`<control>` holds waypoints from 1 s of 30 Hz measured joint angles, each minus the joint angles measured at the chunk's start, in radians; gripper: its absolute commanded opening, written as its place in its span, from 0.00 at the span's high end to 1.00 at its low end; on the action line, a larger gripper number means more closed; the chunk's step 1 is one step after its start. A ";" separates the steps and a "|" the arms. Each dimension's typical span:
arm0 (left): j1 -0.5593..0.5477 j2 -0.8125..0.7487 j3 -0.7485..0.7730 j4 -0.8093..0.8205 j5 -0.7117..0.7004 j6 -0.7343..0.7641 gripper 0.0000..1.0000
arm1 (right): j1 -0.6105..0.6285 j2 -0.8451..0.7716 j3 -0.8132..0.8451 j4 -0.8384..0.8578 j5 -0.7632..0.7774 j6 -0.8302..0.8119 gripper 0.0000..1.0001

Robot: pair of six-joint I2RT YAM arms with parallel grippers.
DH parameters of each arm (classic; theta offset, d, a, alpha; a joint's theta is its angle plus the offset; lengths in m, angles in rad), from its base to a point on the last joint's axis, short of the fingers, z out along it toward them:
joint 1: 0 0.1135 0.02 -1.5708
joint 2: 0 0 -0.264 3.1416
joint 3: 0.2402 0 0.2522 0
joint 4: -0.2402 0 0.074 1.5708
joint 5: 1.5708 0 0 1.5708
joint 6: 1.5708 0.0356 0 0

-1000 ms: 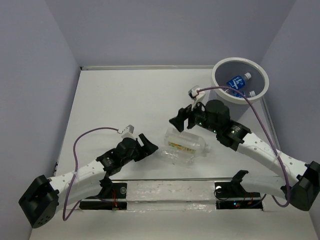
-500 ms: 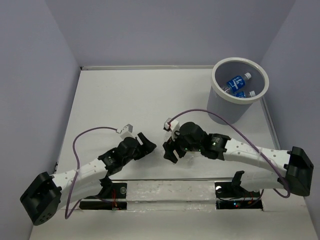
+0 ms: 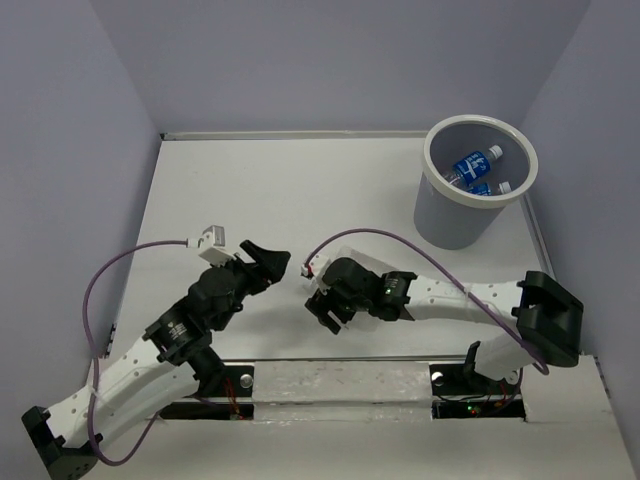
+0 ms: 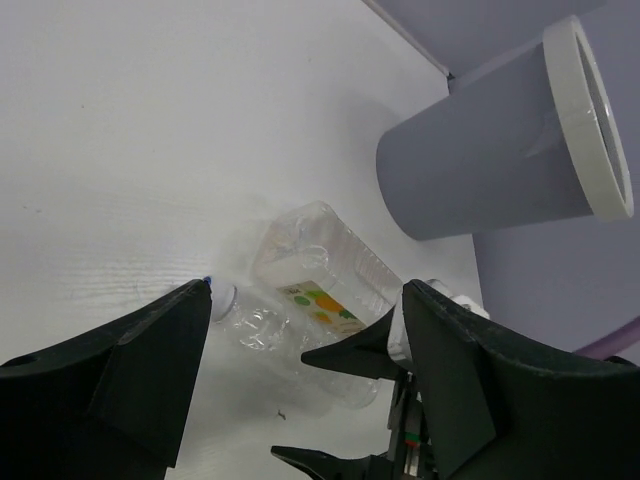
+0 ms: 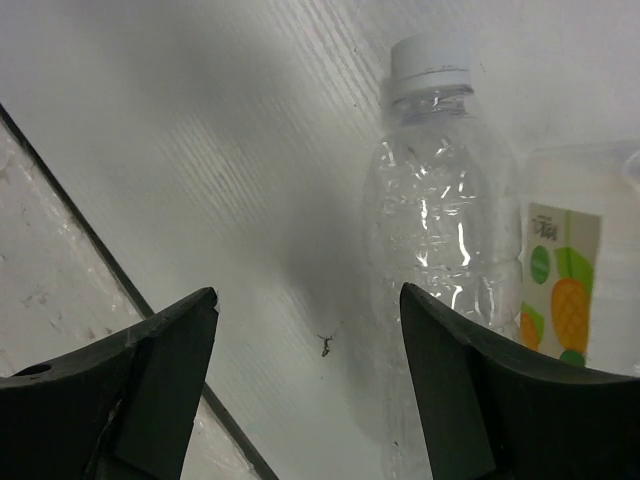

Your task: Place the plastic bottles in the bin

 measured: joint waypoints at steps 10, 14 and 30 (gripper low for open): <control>0.000 -0.064 0.172 -0.130 -0.095 0.121 0.13 | 0.050 0.026 0.063 -0.077 0.095 -0.007 0.22; 0.000 -0.064 0.237 -0.174 -0.134 0.182 0.13 | 0.050 0.014 0.077 -0.082 0.159 -0.004 0.22; 0.000 -0.090 0.319 -0.196 -0.276 0.383 0.12 | 0.040 0.150 0.132 -0.103 0.389 -0.024 0.21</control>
